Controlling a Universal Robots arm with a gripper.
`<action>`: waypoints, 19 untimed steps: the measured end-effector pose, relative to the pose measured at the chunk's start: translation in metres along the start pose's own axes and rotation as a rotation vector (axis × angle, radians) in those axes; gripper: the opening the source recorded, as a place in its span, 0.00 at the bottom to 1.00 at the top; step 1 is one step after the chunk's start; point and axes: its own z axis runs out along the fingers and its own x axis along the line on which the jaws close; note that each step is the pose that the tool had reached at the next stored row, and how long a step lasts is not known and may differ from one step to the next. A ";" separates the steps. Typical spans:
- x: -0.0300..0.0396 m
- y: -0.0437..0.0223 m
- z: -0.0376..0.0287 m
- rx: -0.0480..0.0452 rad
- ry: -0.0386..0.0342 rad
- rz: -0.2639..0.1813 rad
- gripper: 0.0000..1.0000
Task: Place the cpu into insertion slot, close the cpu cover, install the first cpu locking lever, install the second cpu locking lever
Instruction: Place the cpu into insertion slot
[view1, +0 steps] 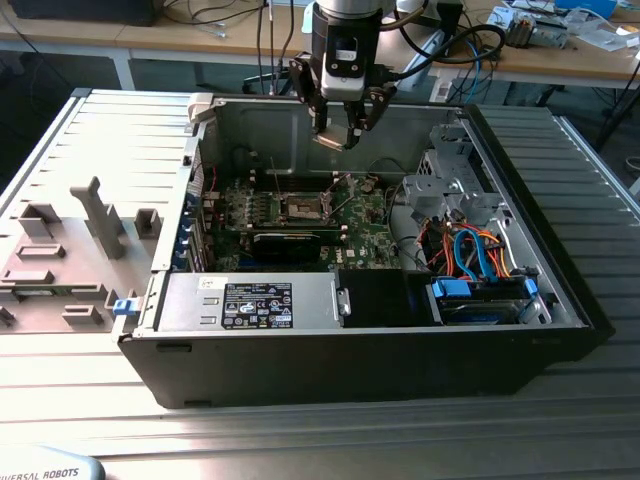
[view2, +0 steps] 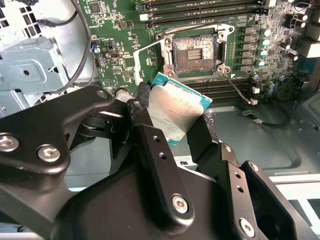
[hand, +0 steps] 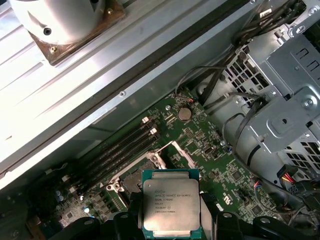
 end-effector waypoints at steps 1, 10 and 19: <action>0.0000 0.0000 0.0000 0.0000 -0.0001 0.002 0.54; 0.0000 0.0000 0.0000 -0.0002 -0.0009 0.010 0.54; 0.0000 0.0000 0.0000 -0.0003 -0.0012 0.014 0.54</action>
